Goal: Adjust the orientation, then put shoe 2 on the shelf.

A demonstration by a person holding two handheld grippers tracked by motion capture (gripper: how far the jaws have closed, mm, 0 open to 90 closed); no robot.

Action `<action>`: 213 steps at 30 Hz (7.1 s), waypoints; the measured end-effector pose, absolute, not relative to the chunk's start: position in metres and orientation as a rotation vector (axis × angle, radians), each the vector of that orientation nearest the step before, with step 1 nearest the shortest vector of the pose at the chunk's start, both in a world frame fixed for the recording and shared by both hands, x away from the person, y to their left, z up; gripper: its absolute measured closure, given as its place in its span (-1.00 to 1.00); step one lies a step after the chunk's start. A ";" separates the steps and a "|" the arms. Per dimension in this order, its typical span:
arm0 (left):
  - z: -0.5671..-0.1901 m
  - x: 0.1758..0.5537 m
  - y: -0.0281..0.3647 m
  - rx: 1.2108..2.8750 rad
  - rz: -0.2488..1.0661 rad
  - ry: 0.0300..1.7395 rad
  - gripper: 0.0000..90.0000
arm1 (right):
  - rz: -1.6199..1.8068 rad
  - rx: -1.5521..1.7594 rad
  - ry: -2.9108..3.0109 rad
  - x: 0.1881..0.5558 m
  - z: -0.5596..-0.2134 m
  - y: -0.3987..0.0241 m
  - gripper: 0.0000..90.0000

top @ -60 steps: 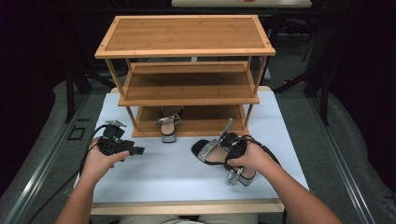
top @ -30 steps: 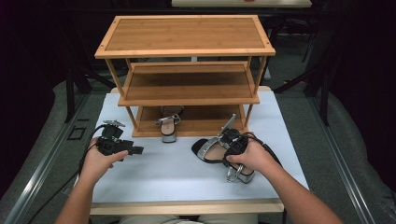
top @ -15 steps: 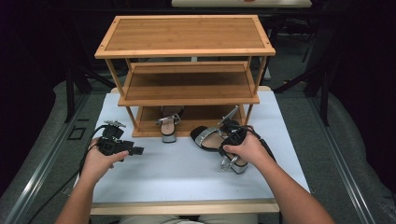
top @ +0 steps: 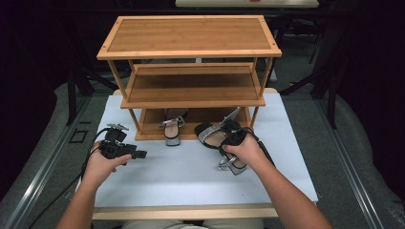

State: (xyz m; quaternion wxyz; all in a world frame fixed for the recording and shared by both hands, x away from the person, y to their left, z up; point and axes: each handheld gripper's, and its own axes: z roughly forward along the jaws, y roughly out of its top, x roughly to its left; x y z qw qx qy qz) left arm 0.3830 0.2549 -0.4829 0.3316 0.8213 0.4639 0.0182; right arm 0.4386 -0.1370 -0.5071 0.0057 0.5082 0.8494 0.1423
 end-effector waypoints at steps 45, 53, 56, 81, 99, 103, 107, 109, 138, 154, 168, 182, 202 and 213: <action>-0.487 0.384 0.255 2.151 0.041 1.221 -0.18 | 0.632 1.442 2.667 0.358 -0.503 -0.193 -0.25; -0.488 0.385 0.254 2.152 0.041 1.222 -0.18 | 0.575 1.466 2.621 0.351 -0.507 -0.175 -0.11; -0.488 0.385 0.253 2.158 0.038 1.218 -0.18 | 0.575 1.436 2.631 0.348 -0.506 -0.163 -0.14; -0.490 0.385 0.255 2.150 0.033 1.226 -0.18 | 0.714 1.139 2.748 0.358 -0.524 -0.141 -0.41; -0.490 0.385 0.253 2.148 0.036 1.215 -0.17 | 0.760 1.243 2.695 0.393 -0.506 -0.128 -0.36; -0.489 0.385 0.254 2.142 0.038 1.214 -0.16 | 0.731 1.310 2.663 0.409 -0.505 -0.120 -0.35; -0.491 0.386 0.254 2.141 0.035 1.218 -0.16 | 0.786 1.314 2.647 0.422 -0.511 -0.114 -0.35; -0.492 0.386 0.253 2.144 0.034 1.216 -0.16 | 0.805 1.289 2.655 0.428 -0.513 -0.111 -0.35; -0.507 0.397 0.229 2.143 0.099 1.143 0.02 | 0.770 1.209 2.629 0.424 -0.517 -0.112 -0.18; -0.524 0.429 0.197 2.177 0.150 1.114 0.32 | 0.928 1.268 2.594 0.438 -0.509 -0.109 0.10; -0.529 0.442 0.178 2.184 0.142 1.092 0.39 | 0.973 1.303 2.586 0.453 -0.515 -0.096 0.14; -0.531 0.443 0.169 2.147 0.092 1.095 0.40 | 0.951 1.290 2.647 0.454 -0.512 -0.095 0.15; -0.531 0.444 0.152 2.150 0.101 1.095 0.40 | 0.947 1.309 2.635 0.453 -0.512 -0.091 0.15; -0.530 0.443 0.154 2.180 0.124 1.078 0.40 | 0.946 1.323 2.633 0.453 -0.512 -0.092 0.11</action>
